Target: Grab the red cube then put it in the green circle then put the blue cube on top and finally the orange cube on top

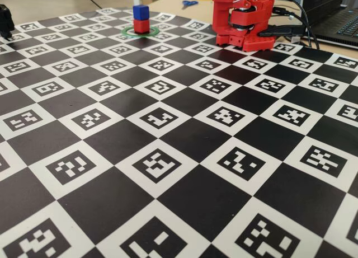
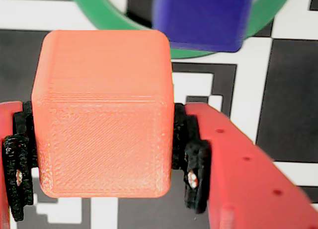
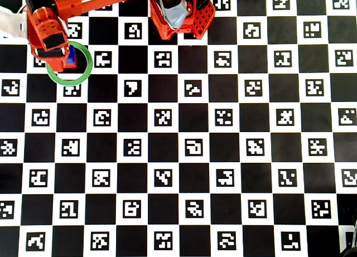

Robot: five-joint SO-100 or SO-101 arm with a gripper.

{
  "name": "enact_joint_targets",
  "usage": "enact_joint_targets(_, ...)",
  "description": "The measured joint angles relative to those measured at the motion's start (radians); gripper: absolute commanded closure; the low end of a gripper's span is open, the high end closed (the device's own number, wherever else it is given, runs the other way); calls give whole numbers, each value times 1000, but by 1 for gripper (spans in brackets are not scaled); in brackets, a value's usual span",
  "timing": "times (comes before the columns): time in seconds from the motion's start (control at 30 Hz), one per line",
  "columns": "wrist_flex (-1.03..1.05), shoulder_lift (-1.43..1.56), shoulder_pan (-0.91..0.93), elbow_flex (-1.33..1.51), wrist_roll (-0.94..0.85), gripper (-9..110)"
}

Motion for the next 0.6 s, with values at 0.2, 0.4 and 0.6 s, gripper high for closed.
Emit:
enact_joint_targets(0.2,-14,0,38,54,6,91)
enact_joint_targets(0.4,-14,0,49,75,18,91)
enact_joint_targets(0.6,-48,0,49,115,29,91)
